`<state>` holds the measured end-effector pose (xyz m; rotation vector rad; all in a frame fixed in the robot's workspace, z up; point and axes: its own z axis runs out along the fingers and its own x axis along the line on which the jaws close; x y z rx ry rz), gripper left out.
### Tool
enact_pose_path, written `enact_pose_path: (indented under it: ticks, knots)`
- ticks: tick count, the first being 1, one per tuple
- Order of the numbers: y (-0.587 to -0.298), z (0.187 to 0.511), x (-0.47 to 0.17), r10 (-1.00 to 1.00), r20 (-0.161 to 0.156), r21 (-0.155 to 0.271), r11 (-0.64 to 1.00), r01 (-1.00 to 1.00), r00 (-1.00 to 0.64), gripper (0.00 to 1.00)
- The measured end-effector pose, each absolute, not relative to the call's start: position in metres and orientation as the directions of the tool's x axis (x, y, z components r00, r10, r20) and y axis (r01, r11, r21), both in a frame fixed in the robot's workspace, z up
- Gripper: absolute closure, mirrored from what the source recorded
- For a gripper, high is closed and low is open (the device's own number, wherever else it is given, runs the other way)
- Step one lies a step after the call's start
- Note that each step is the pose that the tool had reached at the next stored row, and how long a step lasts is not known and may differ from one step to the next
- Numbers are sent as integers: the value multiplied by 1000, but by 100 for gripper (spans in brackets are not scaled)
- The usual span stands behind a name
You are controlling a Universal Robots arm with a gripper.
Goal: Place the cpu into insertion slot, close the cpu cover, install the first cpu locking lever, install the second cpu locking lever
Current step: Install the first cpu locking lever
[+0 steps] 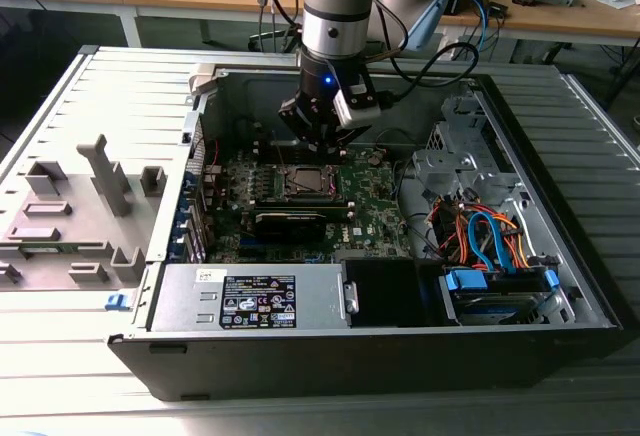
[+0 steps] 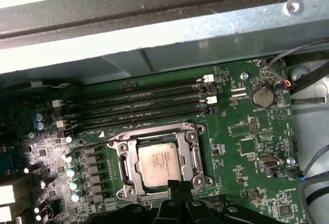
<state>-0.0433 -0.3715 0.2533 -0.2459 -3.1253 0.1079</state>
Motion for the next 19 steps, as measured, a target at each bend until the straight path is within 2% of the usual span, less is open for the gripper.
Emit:
enact_pose_path:
  ticks: [19]
  knots:
    - [-372,253,-43,141,-1,-69,988,140,-990,89]
